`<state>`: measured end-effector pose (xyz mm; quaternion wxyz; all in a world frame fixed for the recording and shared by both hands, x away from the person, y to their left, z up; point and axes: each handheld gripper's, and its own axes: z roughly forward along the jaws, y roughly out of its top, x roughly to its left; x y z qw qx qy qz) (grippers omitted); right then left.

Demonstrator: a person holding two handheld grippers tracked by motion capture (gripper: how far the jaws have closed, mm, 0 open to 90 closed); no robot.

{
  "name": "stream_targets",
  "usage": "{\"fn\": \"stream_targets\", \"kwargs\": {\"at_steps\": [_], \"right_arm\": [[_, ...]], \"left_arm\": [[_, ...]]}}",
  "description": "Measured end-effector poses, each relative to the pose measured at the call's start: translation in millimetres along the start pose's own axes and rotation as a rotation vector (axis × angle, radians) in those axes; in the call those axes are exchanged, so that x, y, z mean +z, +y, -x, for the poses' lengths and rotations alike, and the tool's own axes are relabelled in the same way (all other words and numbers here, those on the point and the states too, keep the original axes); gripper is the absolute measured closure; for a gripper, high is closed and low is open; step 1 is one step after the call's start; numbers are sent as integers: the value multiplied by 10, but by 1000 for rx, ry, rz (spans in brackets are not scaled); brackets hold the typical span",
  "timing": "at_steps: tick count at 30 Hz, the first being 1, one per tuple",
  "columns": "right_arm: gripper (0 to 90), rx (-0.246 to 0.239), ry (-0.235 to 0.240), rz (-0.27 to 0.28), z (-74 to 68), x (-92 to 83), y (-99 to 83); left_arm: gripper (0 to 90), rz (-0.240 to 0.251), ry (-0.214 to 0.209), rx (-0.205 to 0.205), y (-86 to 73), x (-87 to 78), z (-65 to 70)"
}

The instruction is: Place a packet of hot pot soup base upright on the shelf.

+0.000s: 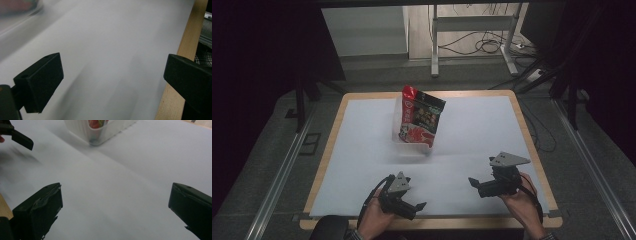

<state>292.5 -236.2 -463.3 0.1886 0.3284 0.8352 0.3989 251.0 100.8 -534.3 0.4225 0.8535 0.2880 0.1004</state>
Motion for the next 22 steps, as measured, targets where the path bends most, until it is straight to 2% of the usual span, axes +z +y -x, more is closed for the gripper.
{"fn": "stream_targets", "kwargs": {"at_steps": [11, 18, 22], "right_arm": [[0, 14, -15, -27, 8, -49, -293], [0, 34, 5, -97, 26, 0, -494], [0, 37, 5, -77, 38, -11, -490]], "left_arm": [[21, -2, 13, 8, -4, -2, 5], [17, -3, 20, 9, -7, -13, -6], [17, -3, 22, 11, -1, -10, -12]]}}
